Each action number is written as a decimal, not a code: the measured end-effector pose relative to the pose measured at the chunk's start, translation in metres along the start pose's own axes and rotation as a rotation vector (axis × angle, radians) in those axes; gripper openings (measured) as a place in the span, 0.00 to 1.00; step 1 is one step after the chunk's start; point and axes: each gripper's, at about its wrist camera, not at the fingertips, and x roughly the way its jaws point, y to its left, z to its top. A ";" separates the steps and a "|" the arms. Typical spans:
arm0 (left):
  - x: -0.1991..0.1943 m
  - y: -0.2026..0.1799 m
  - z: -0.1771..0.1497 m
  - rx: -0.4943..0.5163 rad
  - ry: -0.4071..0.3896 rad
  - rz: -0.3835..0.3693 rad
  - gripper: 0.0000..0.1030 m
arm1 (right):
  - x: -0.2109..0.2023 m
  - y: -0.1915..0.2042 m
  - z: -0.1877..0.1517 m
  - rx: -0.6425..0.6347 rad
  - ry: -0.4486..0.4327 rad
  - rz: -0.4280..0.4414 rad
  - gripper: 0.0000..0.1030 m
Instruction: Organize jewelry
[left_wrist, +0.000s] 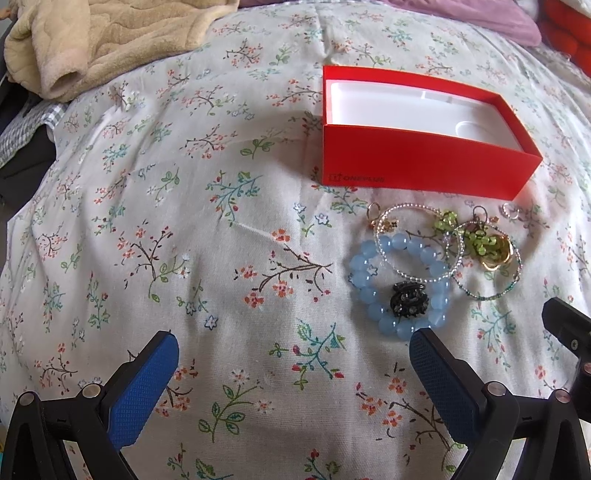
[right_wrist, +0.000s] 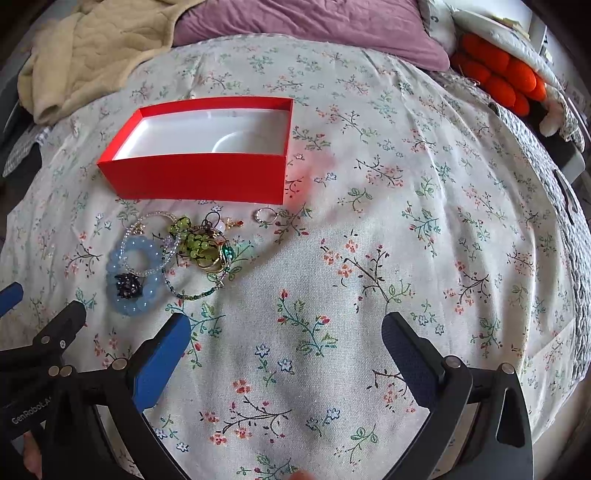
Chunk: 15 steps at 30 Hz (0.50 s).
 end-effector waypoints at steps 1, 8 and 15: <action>0.000 0.000 0.000 0.000 0.000 0.000 0.99 | 0.000 0.000 0.000 0.000 0.000 0.000 1.00; -0.001 0.000 0.000 0.004 0.003 0.004 0.99 | 0.000 0.000 0.000 -0.001 0.000 -0.001 1.00; -0.001 0.001 0.001 0.004 0.004 0.004 0.99 | 0.000 0.000 0.000 -0.002 0.000 -0.002 1.00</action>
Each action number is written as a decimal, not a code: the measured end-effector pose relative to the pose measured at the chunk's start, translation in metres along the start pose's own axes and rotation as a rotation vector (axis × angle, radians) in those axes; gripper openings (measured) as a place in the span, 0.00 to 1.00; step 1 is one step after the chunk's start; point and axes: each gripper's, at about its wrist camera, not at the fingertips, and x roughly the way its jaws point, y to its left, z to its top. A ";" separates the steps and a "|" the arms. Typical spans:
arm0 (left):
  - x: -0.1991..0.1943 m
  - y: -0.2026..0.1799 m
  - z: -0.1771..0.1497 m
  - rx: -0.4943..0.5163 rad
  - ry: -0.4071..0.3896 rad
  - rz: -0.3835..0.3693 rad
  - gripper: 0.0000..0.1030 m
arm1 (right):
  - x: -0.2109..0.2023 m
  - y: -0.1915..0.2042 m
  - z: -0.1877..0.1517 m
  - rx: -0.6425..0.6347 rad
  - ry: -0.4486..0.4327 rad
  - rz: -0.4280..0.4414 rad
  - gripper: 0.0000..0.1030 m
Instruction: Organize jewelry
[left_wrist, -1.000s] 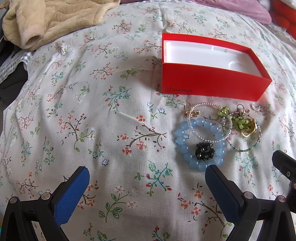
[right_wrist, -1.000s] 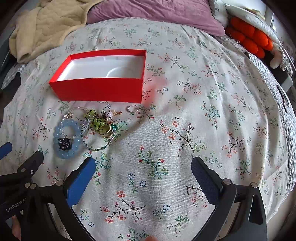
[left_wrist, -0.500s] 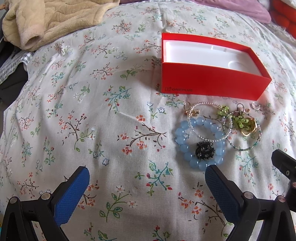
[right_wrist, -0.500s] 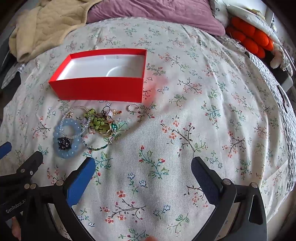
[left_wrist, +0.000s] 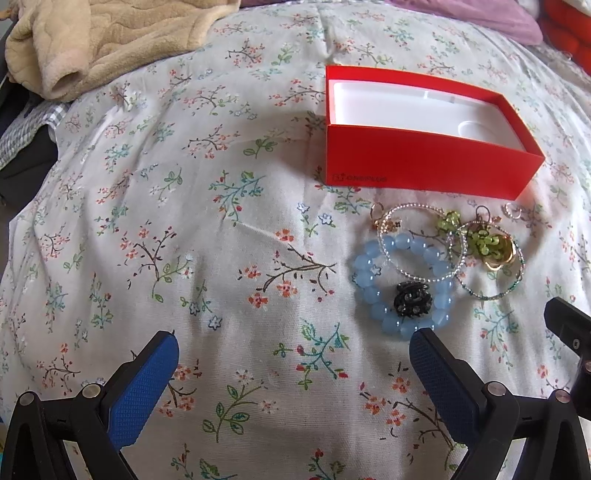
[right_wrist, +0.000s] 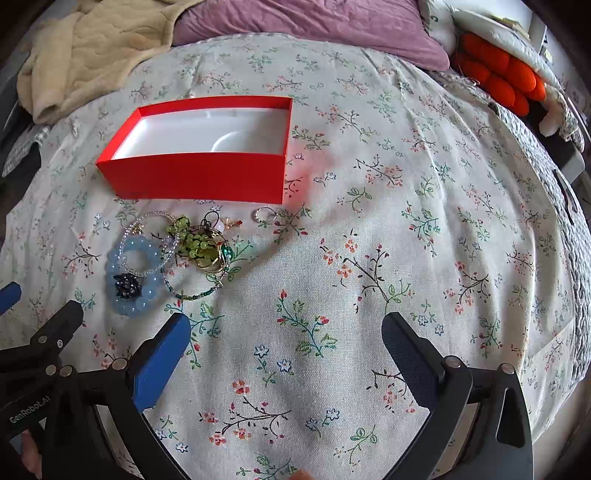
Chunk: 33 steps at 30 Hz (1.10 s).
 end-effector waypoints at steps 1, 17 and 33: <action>0.000 0.000 0.000 0.000 0.000 0.000 0.99 | 0.000 0.000 0.000 0.001 0.000 0.000 1.00; -0.003 0.002 0.003 0.001 -0.005 -0.007 0.99 | 0.000 -0.004 0.001 0.007 0.000 0.001 1.00; -0.005 0.003 0.007 0.046 -0.008 -0.026 0.99 | -0.003 -0.005 0.009 -0.004 0.022 0.020 1.00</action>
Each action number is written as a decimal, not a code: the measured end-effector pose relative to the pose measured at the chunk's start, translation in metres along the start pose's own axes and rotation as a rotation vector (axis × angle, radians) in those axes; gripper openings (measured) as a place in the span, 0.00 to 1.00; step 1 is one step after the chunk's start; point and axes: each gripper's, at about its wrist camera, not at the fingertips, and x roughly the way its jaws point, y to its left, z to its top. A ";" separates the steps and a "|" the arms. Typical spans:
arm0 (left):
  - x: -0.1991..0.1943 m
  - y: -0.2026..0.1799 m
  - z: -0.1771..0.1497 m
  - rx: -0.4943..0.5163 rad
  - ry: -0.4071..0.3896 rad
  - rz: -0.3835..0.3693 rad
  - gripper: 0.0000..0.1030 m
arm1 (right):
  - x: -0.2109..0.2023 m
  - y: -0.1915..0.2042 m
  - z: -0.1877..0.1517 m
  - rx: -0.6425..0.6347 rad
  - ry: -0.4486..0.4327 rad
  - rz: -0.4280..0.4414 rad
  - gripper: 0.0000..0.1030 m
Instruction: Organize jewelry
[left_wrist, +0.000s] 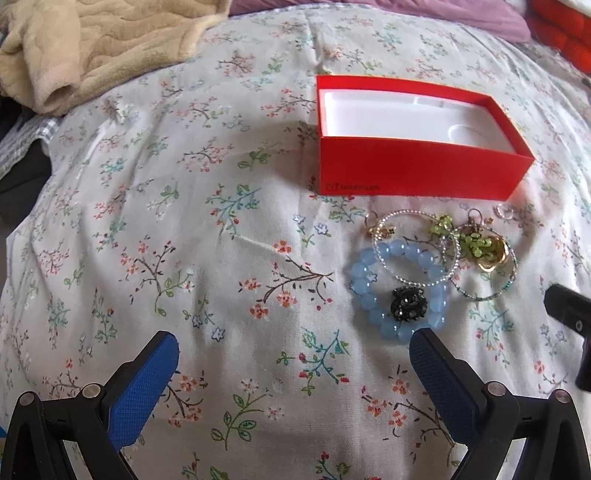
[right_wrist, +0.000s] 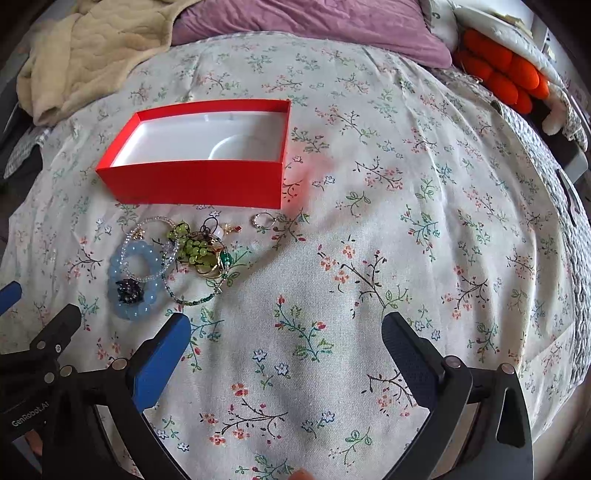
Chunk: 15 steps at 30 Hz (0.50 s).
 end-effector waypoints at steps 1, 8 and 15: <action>0.001 0.001 0.002 0.003 0.007 -0.013 0.99 | 0.000 0.000 0.002 -0.005 0.002 0.005 1.00; 0.009 0.020 0.021 -0.058 0.073 -0.202 0.99 | 0.005 -0.016 0.026 0.031 0.037 0.065 1.00; 0.031 0.016 0.037 -0.084 0.132 -0.342 0.74 | 0.020 -0.030 0.043 0.060 0.089 0.144 0.98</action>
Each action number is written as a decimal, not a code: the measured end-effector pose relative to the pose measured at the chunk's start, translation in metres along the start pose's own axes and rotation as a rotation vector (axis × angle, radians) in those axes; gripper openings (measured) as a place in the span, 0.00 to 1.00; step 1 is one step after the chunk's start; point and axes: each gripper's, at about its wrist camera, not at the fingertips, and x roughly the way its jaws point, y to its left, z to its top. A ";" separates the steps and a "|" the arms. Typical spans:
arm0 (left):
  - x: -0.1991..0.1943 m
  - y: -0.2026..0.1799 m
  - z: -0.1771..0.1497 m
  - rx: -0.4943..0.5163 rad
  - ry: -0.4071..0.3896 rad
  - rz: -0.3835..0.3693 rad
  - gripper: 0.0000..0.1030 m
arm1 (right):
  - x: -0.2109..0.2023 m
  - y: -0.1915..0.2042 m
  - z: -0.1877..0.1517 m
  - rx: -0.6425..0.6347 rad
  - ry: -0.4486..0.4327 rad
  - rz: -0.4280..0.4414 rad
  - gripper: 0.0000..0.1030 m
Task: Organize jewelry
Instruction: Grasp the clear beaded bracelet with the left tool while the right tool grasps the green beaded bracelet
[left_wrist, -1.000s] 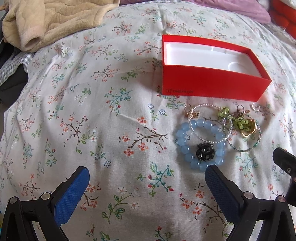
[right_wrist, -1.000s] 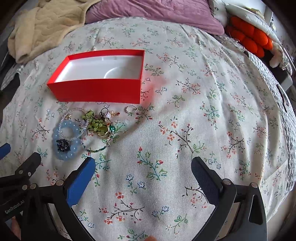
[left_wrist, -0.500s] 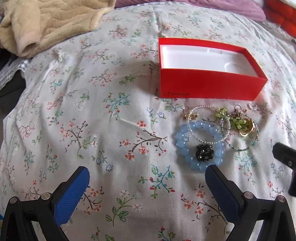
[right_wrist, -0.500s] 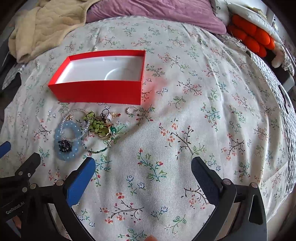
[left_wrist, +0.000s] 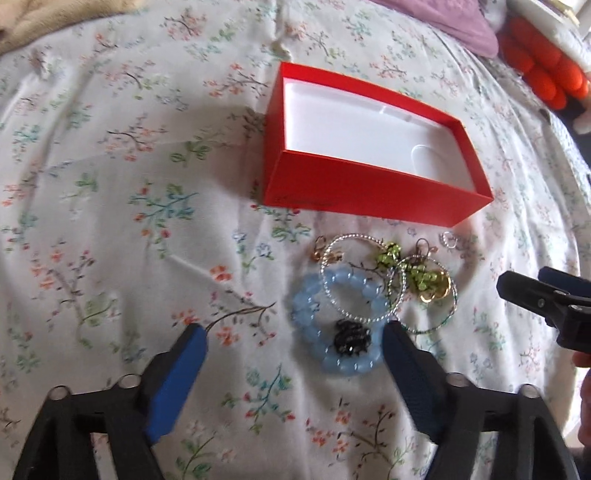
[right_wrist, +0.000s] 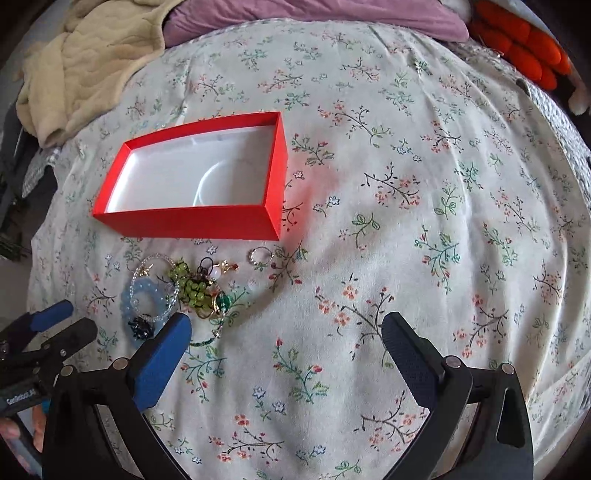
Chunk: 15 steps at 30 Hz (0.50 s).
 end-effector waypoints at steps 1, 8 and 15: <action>0.003 -0.001 0.002 0.003 0.004 -0.006 0.69 | 0.002 -0.002 0.001 0.006 0.005 0.005 0.97; 0.023 -0.014 0.014 0.005 0.049 -0.061 0.25 | 0.013 -0.006 0.005 0.036 0.049 0.043 0.80; 0.044 -0.024 0.020 -0.010 0.088 -0.013 0.16 | 0.015 -0.004 0.004 0.021 0.053 0.046 0.74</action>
